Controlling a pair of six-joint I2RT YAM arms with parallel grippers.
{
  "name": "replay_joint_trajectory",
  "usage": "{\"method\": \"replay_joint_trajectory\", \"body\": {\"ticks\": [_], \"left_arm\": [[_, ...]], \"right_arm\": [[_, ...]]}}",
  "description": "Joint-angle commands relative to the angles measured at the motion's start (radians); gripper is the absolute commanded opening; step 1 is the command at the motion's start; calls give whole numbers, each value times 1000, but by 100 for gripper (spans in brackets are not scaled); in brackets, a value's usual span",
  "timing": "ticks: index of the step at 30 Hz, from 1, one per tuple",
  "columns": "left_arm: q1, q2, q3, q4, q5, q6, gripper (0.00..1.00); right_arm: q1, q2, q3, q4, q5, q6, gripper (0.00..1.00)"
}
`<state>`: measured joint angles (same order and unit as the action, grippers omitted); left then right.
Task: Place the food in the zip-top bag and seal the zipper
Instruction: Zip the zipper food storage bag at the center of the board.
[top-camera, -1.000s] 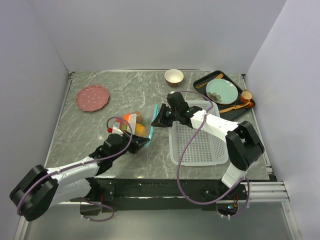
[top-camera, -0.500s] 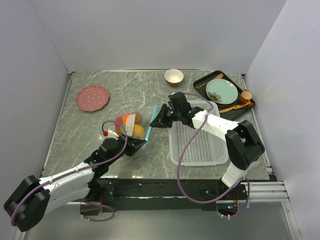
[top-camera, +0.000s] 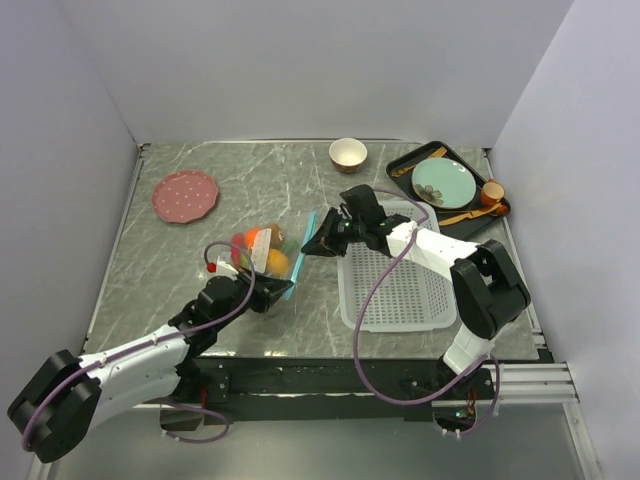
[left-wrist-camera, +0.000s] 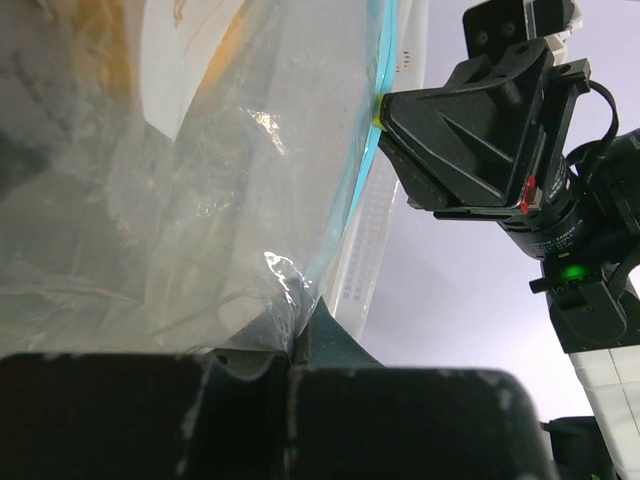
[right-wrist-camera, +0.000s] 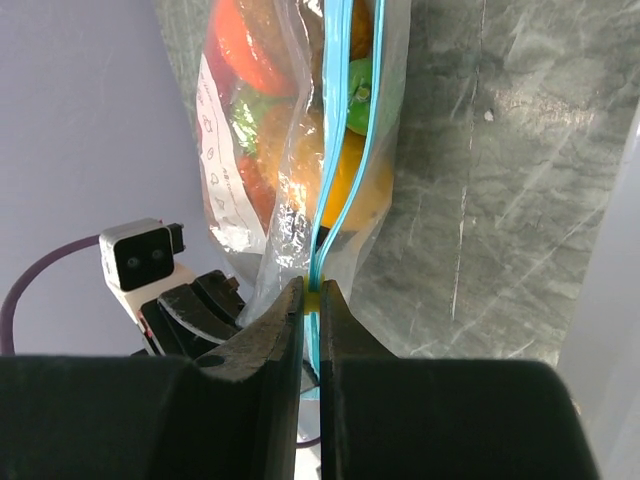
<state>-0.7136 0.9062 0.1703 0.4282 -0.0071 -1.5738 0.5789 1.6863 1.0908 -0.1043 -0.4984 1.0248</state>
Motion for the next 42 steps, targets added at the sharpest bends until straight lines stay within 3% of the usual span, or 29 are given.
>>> {"method": "replay_joint_trajectory", "body": {"ticks": [1,42], "left_arm": [[-6,-24,-37,-68,61,24,1],[-6,-187,-132,-158,79,0,1]], "right_arm": [[-71,-10,29,101,112,0,8],[-120,75,165,71,146,-38,8]]}}
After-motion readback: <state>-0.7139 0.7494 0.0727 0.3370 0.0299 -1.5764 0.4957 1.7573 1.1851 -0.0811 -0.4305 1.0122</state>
